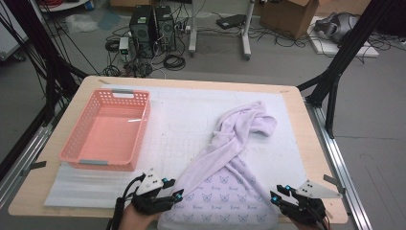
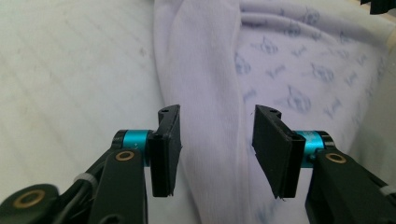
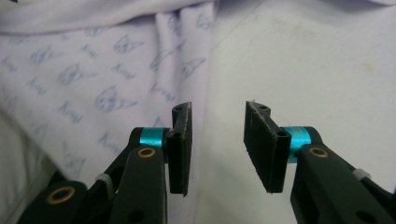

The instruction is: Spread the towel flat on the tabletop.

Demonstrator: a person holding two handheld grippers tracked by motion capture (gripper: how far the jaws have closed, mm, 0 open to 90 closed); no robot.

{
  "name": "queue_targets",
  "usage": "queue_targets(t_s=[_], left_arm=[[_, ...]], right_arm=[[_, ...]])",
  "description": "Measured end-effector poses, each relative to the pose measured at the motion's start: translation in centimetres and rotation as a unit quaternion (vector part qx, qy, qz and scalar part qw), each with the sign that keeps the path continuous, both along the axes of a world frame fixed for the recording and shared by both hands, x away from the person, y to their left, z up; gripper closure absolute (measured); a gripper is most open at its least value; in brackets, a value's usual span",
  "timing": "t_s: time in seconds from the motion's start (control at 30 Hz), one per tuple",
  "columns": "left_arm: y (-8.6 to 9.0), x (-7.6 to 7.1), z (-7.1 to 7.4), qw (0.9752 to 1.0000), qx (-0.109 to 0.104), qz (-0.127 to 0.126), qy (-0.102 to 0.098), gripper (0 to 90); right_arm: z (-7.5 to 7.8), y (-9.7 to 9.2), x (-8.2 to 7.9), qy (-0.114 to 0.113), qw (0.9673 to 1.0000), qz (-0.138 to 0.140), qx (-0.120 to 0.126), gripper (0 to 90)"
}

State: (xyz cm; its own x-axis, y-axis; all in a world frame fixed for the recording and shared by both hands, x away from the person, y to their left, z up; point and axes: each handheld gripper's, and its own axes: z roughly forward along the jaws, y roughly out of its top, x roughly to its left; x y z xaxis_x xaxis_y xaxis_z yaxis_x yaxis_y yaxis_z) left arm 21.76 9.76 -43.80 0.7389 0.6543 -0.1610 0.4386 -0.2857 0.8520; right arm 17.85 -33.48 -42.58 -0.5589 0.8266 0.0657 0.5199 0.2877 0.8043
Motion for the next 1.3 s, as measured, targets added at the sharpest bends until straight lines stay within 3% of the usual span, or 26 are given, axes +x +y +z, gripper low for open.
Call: queue_targets(t_s=[0.23, 0.37, 0.5, 0.67, 0.73, 0.8, 0.87, 0.93, 1.03, 1.1, 1.2, 1.3], left_arm=[[-4.1, 4.4, 1.0, 0.9996, 0.005, -0.028, -0.002, 47.4], [-6.1, 7.0, 1.3, 0.9993, 0.004, -0.036, 0.004, 47.0], [-7.7, 8.7, 1.5, 0.9993, -0.003, -0.038, -0.002, 46.9], [-9.4, 10.1, 1.3, 0.9987, 0.01, -0.05, -0.002, 47.7], [-10.0, 10.4, 1.0, 0.9981, 0.023, -0.056, 0.001, 53.0], [-10.2, 10.7, 0.6, 0.9973, 0.037, -0.064, -0.001, 70.1], [-10.0, 10.9, 0.3, 0.9966, 0.047, -0.068, 0.005, 80.8], [-9.6, 11.1, 0.3, 0.9971, 0.041, -0.064, 0.0, 85.2], [-8.3, 11.4, 0.8, 0.9992, -0.011, -0.038, 0.0, 85.8], [-7.2, 11.7, 1.1, 0.9994, -0.032, -0.012, 0.002, 85.7], [-5.0, 12.2, 1.2, 0.9986, -0.034, 0.041, 0.005, 85.4], [-2.9, 12.7, 0.8, 0.9944, -0.024, 0.102, 0.015, 85.3]], right_arm=[[0.0, -1.3, 1.5, -0.009, 0.9994, -0.034, -0.003, 53.5], [-0.1, -2.0, 2.6, -0.001, 0.999, -0.046, -0.001, 51.0], [-0.2, -2.4, 3.8, 0.003, 0.999, -0.044, -0.003, 50.8], [-0.3, -2.5, 5.3, 0.006, 0.9991, -0.04, -0.008, 50.5], [-0.4, -2.4, 5.7, 0.008, 0.9992, -0.039, -0.009, 50.5], [-0.4, -2.4, 6.1, 0.009, 0.9992, -0.037, -0.01, 50.6], [-0.5, -2.4, 6.4, 0.008, 0.9993, -0.036, -0.012, 50.6], [-0.6, -2.3, 6.6, 0.01, 0.9993, -0.035, -0.012, 50.7], [-0.7, -2.1, 6.8, 0.012, 0.9993, -0.033, -0.015, 50.8], [-0.8, -2.0, 6.8, 0.013, 0.9993, -0.031, -0.016, 50.8], [-0.8, -1.7, 6.8, 0.016, 0.9993, -0.03, -0.017, 51.0], [-0.8, -1.4, 6.9, 0.016, 0.9993, -0.027, -0.018, 51.0]])
